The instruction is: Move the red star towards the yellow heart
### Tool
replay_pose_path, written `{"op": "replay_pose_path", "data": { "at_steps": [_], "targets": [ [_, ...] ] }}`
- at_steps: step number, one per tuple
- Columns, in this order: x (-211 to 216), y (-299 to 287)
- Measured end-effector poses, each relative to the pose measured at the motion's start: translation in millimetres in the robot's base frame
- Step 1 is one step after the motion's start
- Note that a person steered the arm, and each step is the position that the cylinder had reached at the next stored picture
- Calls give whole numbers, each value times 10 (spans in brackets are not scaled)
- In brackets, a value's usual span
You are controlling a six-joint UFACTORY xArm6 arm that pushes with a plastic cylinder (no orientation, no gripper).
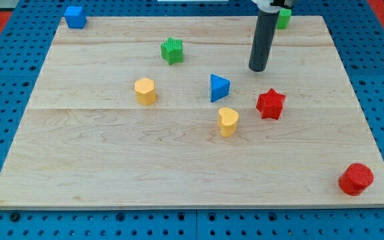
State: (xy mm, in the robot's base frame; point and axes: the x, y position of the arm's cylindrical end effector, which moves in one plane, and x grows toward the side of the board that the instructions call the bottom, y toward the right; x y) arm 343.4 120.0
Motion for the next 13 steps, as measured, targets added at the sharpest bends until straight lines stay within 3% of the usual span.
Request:
{"op": "replay_pose_path", "data": {
  "at_steps": [2,5,13],
  "targets": [
    [-355,-40],
    [-355,47],
    [538,766]
  ]
}}
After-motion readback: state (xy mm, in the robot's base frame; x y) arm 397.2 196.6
